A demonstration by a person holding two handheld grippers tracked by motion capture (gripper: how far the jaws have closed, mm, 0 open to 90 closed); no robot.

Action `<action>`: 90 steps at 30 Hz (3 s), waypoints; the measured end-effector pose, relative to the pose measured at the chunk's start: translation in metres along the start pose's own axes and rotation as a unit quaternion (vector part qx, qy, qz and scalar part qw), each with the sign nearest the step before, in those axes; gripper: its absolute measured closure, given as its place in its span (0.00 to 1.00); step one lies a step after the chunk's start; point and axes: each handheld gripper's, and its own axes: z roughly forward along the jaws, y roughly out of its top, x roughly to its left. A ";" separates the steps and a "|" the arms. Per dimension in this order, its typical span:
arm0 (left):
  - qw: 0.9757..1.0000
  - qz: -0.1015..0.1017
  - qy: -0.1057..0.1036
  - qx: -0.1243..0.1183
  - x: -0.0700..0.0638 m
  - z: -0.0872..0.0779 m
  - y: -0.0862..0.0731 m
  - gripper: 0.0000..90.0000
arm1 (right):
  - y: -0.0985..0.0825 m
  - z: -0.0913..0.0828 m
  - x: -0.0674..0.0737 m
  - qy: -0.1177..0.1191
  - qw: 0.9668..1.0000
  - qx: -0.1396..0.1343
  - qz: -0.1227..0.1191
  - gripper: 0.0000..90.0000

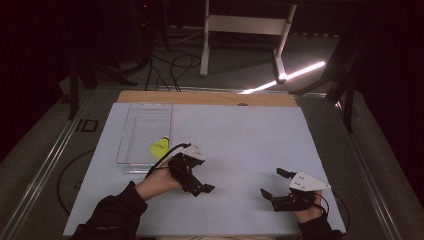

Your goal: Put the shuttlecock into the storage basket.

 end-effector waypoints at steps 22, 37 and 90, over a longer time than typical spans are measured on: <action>0.999 -0.020 -0.009 -0.024 -0.005 -0.009 -0.060 0.00 | 0.001 0.000 0.001 0.001 1.000 0.001 0.000 0.10; 0.997 -0.049 0.016 -0.058 -0.002 -0.030 -0.097 0.00 | 0.000 0.001 0.001 0.003 1.000 0.004 0.001 0.10; 0.975 -0.086 0.150 -0.140 -0.004 -0.044 -0.150 0.00 | -0.001 0.003 0.001 0.006 1.000 0.012 0.001 0.10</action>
